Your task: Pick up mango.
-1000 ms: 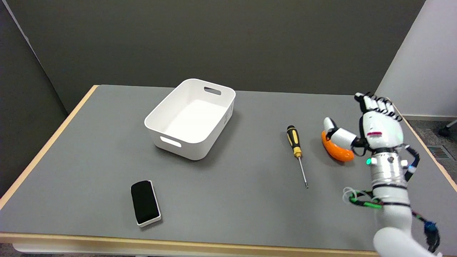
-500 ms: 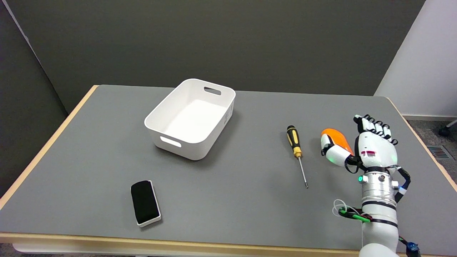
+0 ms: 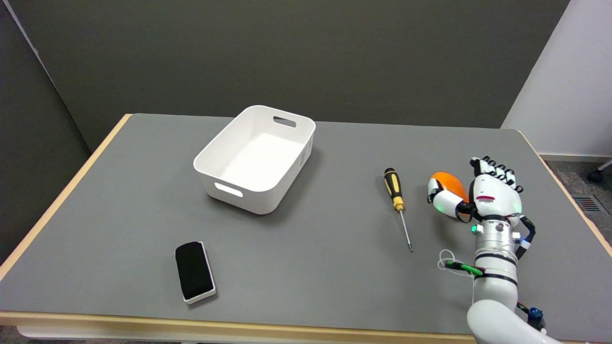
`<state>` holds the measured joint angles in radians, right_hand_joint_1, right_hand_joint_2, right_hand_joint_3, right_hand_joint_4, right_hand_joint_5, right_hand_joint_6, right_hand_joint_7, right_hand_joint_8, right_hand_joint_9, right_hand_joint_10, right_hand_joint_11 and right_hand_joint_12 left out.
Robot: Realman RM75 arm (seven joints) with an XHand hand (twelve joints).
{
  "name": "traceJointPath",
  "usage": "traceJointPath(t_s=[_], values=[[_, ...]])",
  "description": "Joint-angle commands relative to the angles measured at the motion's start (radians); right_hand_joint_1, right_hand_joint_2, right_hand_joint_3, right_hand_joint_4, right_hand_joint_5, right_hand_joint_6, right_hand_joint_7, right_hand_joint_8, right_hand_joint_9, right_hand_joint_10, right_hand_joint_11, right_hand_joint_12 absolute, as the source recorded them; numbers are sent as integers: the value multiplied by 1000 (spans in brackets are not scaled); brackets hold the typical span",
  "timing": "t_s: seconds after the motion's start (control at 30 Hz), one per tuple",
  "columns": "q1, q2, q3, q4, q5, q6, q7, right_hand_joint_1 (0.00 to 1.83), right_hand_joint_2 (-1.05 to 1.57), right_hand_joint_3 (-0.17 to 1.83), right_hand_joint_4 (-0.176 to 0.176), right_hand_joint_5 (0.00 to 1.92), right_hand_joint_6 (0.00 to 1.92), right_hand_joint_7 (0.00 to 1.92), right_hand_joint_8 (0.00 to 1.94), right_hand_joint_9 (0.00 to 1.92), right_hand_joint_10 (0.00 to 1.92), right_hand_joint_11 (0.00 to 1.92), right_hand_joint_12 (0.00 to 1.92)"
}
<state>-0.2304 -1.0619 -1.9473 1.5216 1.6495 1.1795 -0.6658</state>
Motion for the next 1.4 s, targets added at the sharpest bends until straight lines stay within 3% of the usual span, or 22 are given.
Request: traceJointPath(t_s=[0.03, 0.57, 0.7, 0.8, 0.87, 0.93, 1.0, 1.13, 1.2, 1.4], values=[[113, 4, -14, -141, 178, -52, -4, 385, 643, 768, -138, 164, 397, 253, 428, 120, 848, 24, 1243], [157, -22, -13, -208, 175, -153, 0, 434, 640, 782, -154, 153, 391, 280, 446, 157, 870, 74, 1284], [181, -36, -18, -228, 121, -151, -9, 615, 698, 823, -176, 184, 443, 412, 624, 321, 1011, 215, 1421], [191, -59, -16, -265, -10, -147, -6, 860, 839, 790, -176, 312, 765, 482, 1355, 580, 1264, 370, 1666], [198, -64, -14, -272, -60, -155, -3, 1258, 1098, 479, -176, 367, 990, 595, 1686, 664, 1453, 276, 1821], [204, -62, -15, -270, -82, -160, -7, 1095, 1339, 113, -176, 487, 1691, 535, 1757, 728, 1704, 95, 1921], [205, -60, -14, -261, -110, -168, -6, 1087, 1321, 163, -176, 483, 1705, 533, 1769, 755, 1849, 57, 1921], [214, -49, -10, -219, -158, -169, 0, 1090, 1291, 233, -176, 469, 1721, 527, 1787, 834, 1905, 37, 1921], [219, -36, -5, -184, -182, -169, 4, 1096, 1285, 246, -176, 473, 1717, 521, 1792, 786, 1919, 69, 1921], [290, 32, 0, -16, -366, -173, 7, 1108, 1229, 333, -176, 498, 1702, 551, 1775, 809, 1920, 486, 1921]])
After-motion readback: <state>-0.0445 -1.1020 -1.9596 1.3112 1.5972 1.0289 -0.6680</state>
